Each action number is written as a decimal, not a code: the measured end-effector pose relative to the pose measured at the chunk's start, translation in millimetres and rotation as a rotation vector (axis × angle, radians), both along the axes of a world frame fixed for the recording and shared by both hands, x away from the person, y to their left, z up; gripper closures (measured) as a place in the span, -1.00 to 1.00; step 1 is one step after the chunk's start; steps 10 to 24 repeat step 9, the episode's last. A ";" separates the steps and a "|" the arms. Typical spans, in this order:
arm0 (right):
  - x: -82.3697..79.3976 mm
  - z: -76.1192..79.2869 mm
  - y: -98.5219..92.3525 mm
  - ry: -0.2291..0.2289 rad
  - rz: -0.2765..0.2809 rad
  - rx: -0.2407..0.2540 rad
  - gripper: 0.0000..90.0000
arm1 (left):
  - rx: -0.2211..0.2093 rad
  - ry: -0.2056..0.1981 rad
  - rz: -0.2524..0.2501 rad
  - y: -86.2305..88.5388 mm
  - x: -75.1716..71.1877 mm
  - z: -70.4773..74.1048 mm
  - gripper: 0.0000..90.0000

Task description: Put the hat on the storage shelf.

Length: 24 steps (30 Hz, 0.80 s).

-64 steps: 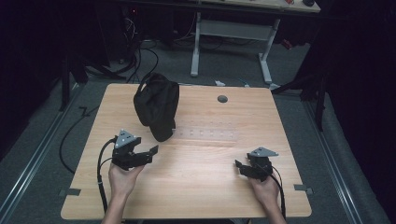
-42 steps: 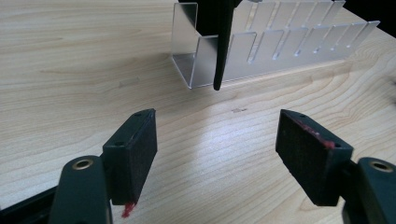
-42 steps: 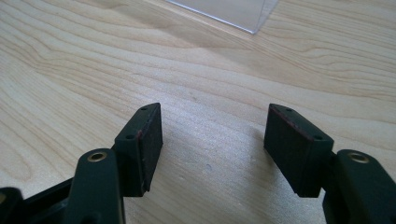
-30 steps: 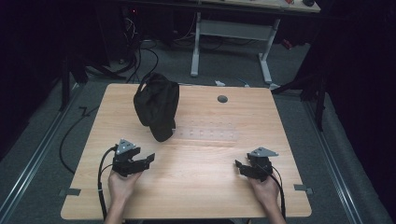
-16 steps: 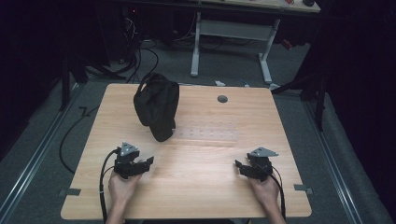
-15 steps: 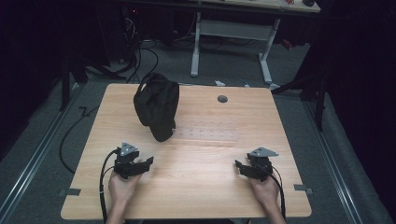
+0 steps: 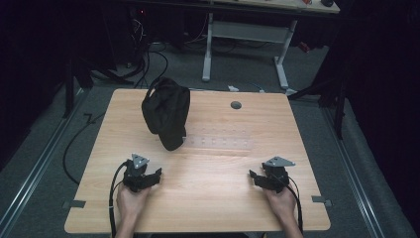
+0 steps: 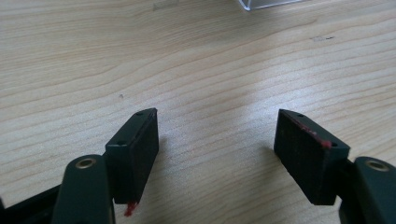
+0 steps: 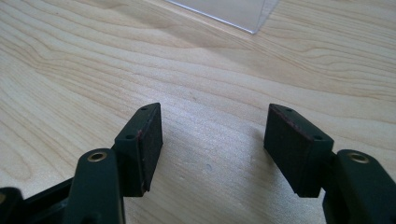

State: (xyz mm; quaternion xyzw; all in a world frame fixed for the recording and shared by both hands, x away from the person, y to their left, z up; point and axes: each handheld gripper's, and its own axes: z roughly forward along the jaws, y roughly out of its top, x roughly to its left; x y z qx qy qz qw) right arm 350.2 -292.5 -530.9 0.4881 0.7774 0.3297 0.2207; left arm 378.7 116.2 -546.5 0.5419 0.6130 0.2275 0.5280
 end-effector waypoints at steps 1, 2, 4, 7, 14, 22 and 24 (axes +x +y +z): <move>0.0 0.0 0.0 0.000 0.000 0.000 -0.17 | 0.003 0.000 -0.001 0.0 -0.5 -0.2 -0.31; 0.0 0.0 0.0 0.000 0.000 0.000 -0.17 | 0.003 0.000 0.000 0.0 -0.8 -0.2 -0.32; 0.0 0.0 0.0 0.000 0.000 0.000 -0.17 | 0.004 0.001 0.002 0.0 -1.1 -0.3 -0.34; 0.0 0.0 0.0 0.000 0.000 0.000 -0.17 | 0.008 0.003 0.004 0.2 -1.8 -0.4 -0.36; 0.0 0.0 -0.1 0.000 0.000 0.000 -0.17 | 0.008 0.004 0.005 0.2 -1.9 -0.4 -0.37; 0.0 0.0 -0.1 0.000 0.000 0.000 -0.17 | 0.008 0.004 0.005 0.2 -1.9 -0.4 -0.37; 0.0 0.0 -0.1 0.000 0.000 0.000 -0.17 | 0.008 0.004 0.005 0.2 -1.9 -0.4 -0.37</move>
